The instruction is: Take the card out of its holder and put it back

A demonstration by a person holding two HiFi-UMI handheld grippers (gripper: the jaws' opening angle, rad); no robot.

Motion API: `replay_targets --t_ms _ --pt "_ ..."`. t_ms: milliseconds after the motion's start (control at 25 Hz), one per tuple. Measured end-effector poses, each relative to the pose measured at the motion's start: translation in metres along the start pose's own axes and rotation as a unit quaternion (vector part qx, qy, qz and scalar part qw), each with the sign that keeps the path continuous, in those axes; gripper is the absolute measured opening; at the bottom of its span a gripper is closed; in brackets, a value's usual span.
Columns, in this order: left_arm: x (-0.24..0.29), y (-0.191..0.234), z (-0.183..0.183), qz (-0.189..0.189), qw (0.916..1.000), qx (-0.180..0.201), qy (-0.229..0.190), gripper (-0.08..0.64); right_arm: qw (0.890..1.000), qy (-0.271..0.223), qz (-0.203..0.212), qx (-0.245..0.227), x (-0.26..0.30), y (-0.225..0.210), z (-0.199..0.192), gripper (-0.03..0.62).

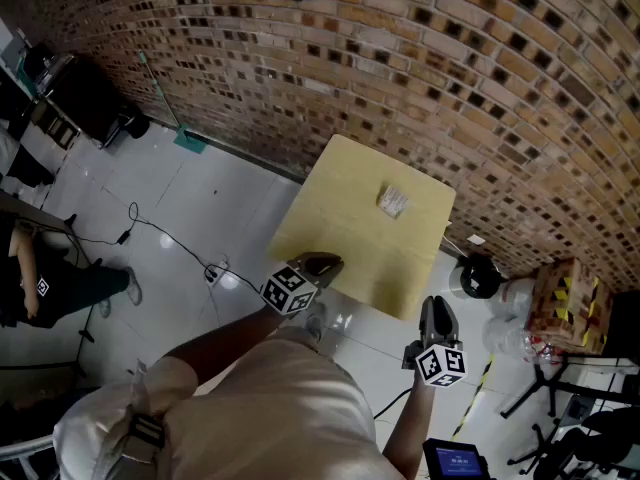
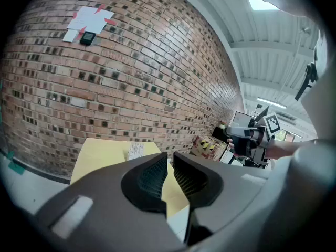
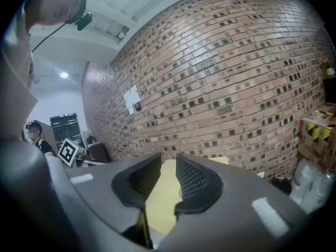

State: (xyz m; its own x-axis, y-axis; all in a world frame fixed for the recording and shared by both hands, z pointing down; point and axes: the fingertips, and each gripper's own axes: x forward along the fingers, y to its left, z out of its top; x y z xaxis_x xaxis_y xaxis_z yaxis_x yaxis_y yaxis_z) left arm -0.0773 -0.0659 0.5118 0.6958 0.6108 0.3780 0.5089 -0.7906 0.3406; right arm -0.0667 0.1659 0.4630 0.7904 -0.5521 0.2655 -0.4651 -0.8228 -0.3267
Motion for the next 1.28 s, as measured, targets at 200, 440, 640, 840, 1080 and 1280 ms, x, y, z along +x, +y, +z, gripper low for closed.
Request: replay_targets --t_ms 200,440,640,840,1080,1280 --pt "0.019 0.038 0.017 -0.008 0.9999 0.010 -0.006 0.055 1.000 -0.005 -0.002 -0.001 0.040 -0.003 0.002 0.084" --pt "0.038 0.059 0.026 -0.019 0.9997 0.016 -0.005 0.055 1.000 -0.015 -0.018 0.001 0.060 -0.009 0.009 0.084" --pt "0.047 0.066 0.038 -0.023 0.9995 0.021 -0.011 0.055 1.000 -0.013 -0.025 0.002 0.069 -0.016 0.012 0.084" --pt "0.053 0.072 0.037 -0.012 0.9998 0.014 -0.005 0.055 1.000 -0.005 -0.015 0.000 0.078 -0.021 0.015 0.084" --pt "0.063 0.072 0.036 0.021 0.9998 0.001 -0.005 0.055 1.000 0.019 0.017 -0.002 0.102 -0.049 0.015 0.084" --pt "0.088 0.082 0.038 0.066 0.9976 -0.018 -0.002 0.057 0.996 0.056 0.055 -0.029 0.144 -0.078 0.017 0.084"
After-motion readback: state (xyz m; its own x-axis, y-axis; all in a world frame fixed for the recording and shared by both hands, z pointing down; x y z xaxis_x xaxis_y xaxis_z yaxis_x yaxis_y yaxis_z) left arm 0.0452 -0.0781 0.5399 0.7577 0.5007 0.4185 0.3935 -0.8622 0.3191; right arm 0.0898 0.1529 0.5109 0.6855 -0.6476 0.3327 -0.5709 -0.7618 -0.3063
